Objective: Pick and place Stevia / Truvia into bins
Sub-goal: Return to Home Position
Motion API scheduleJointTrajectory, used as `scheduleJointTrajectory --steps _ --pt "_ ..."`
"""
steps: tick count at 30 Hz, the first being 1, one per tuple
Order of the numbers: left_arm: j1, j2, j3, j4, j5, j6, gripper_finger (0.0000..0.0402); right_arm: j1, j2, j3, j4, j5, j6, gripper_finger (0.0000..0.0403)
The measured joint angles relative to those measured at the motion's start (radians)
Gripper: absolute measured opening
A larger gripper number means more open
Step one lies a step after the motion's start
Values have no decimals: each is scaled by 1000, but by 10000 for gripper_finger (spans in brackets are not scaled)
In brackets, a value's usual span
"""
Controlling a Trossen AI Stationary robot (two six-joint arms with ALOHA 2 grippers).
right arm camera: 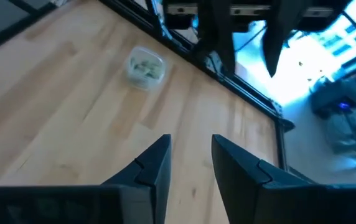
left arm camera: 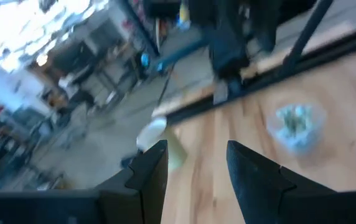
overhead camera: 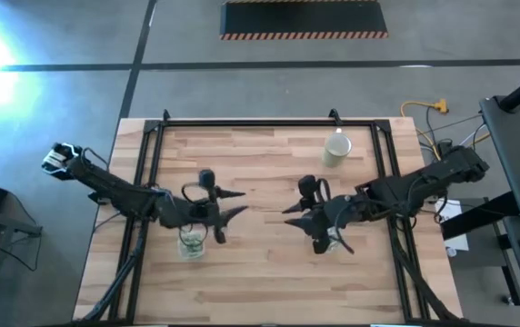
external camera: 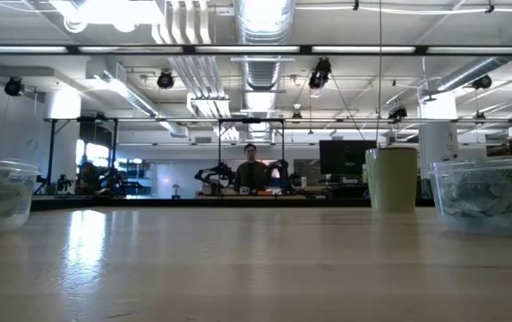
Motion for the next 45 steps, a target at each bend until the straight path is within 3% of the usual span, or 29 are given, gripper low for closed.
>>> scheduleJointTrajectory --steps 7,13,23,35,45 --pt "131 -47 -1 61 88 60 148 -9 -147 -103 90 -22 -50 97" --pt "217 -112 -17 52 258 58 148 -38 -375 -294 235 -30 -73 93" --pt "237 -327 -206 82 266 -7 148 -123 -701 -587 415 -65 -51 87" --pt "238 -601 -521 283 289 -50 148 -223 -864 -803 539 -142 -10 70" --pt "238 -731 -721 368 306 -128 148 -279 -925 -960 670 -196 72 68"
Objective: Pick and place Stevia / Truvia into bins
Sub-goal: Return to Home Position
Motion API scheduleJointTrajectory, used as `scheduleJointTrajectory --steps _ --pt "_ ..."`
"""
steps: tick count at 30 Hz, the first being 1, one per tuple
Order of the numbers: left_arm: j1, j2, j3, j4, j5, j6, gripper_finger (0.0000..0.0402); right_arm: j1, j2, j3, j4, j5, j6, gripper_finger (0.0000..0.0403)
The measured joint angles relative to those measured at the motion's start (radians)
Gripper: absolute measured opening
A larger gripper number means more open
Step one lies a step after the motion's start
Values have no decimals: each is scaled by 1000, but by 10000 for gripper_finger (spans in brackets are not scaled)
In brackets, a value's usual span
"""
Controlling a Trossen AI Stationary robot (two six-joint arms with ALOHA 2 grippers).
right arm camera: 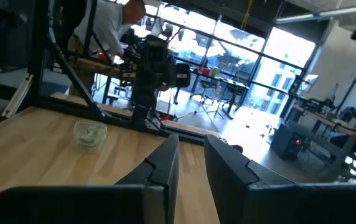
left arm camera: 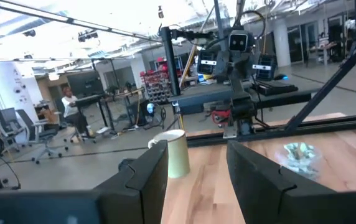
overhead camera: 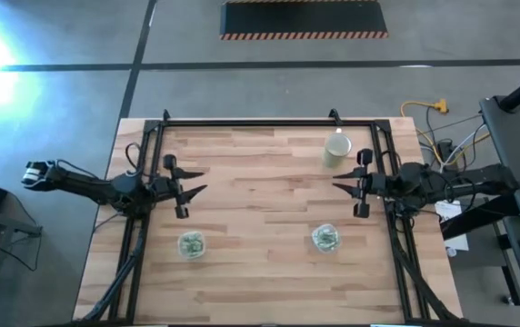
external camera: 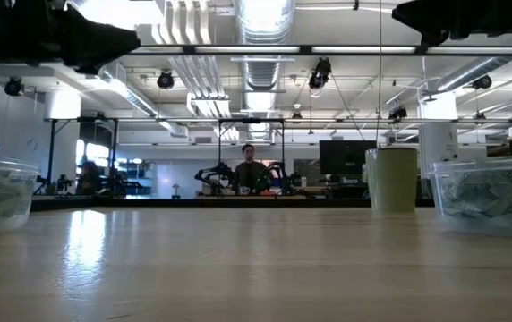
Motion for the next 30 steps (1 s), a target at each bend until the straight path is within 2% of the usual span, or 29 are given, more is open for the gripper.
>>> scheduleJointTrajectory --steps 5,8,20,28,30 --pt "0 -68 -98 105 1 -8 148 -27 -34 -49 23 -1 36 68" --pt "0 -119 -129 108 2 -10 148 -39 -56 -76 53 2 42 68" --pt "0 -287 -130 -66 4 -17 148 -43 -210 -147 55 2 62 68" --pt "0 -429 -131 -182 5 5 148 -43 -344 -144 -103 1 98 68" --pt "0 -425 -131 -205 5 5 148 -43 -372 -145 -120 -2 99 68"
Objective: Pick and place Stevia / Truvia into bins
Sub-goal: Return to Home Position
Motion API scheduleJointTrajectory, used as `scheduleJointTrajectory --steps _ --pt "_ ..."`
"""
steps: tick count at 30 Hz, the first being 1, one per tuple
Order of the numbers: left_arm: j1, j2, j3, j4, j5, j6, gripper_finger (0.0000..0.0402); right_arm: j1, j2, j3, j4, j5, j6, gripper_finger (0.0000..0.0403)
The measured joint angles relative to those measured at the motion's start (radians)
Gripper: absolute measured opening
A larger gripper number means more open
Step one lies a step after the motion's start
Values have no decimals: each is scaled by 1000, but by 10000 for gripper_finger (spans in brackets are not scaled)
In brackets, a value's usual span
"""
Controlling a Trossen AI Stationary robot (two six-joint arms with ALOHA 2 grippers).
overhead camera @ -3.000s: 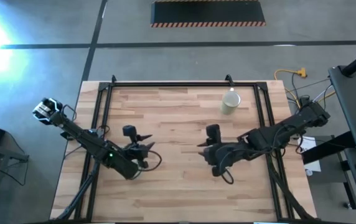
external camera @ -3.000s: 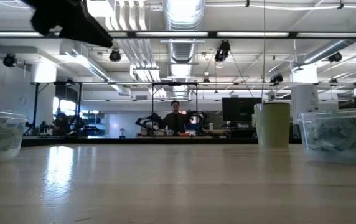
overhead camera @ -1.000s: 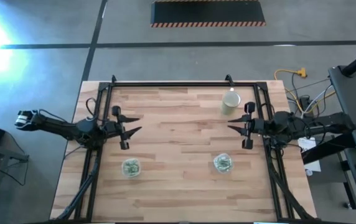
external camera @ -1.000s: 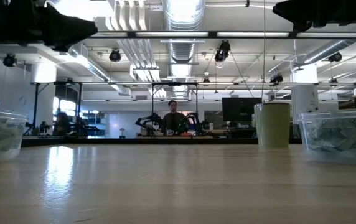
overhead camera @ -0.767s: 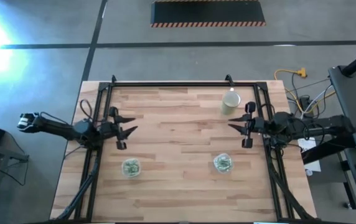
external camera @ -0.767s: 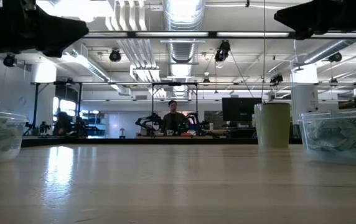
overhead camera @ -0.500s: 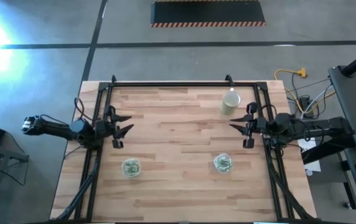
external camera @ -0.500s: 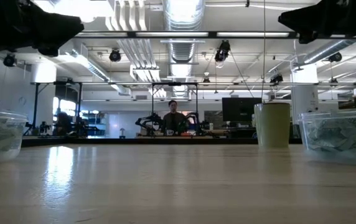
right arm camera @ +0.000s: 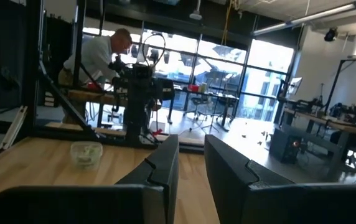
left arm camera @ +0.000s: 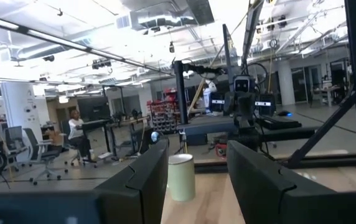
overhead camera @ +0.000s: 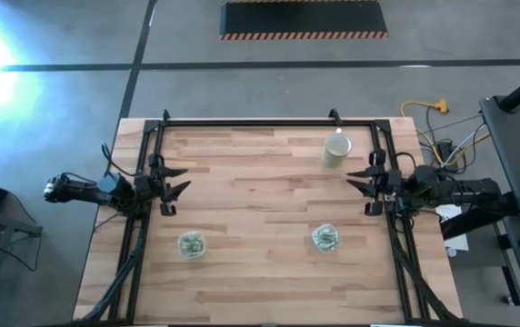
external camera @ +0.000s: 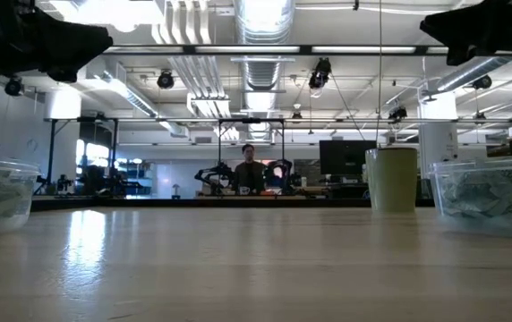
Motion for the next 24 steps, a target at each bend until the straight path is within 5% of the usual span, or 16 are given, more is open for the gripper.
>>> scheduleJointTrajectory --steps 9,24 --pt "0 -2 3 -8 0 0 148 0 -102 -8 -116 -15 30 68" --pt "0 -2 10 -112 29 -50 148 0 -102 -87 -65 -87 112 68"
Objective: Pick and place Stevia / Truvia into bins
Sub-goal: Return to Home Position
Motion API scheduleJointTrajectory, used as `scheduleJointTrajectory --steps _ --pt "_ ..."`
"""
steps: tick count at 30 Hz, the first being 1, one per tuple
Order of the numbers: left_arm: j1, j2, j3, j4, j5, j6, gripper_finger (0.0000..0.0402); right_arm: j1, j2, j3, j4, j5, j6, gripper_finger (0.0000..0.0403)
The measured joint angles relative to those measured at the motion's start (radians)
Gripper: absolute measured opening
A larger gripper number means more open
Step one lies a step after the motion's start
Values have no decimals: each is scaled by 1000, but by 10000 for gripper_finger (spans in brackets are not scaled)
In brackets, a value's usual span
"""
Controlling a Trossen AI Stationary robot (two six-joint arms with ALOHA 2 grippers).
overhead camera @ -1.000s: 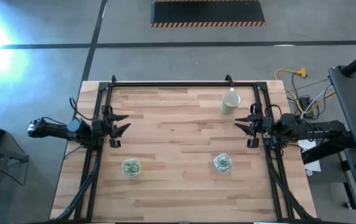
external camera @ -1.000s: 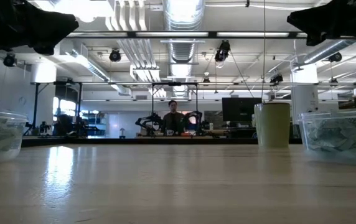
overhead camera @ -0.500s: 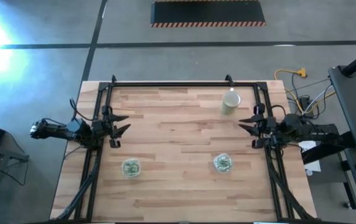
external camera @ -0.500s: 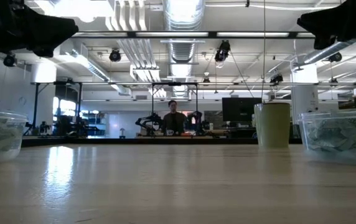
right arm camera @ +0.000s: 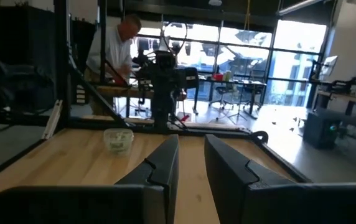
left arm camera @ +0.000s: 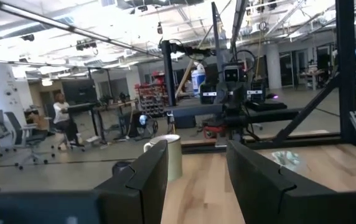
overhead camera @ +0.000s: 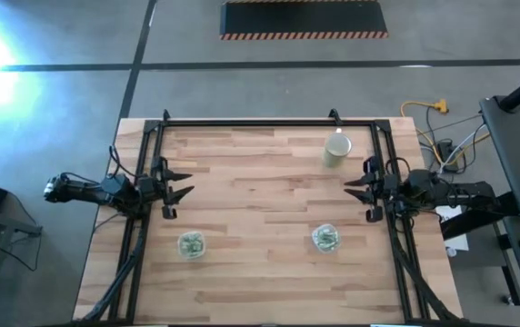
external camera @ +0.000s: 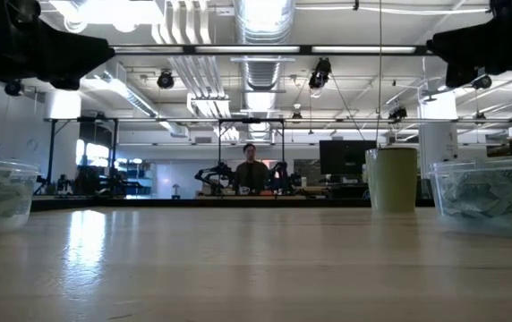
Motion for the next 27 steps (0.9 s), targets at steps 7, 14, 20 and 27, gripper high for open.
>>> scheduleJointTrajectory --steps 7,14,20,27 --pt "0 1 -9 -23 38 -15 148 0 0 -88 86 0 36 68" --pt "0 1 -9 -57 119 -34 148 1 2 -88 83 -37 29 68" --pt "0 2 -10 -60 123 -33 148 1 3 -88 82 -33 5 68" --pt "0 20 -11 -75 118 -33 148 1 3 -88 49 -32 2 68"
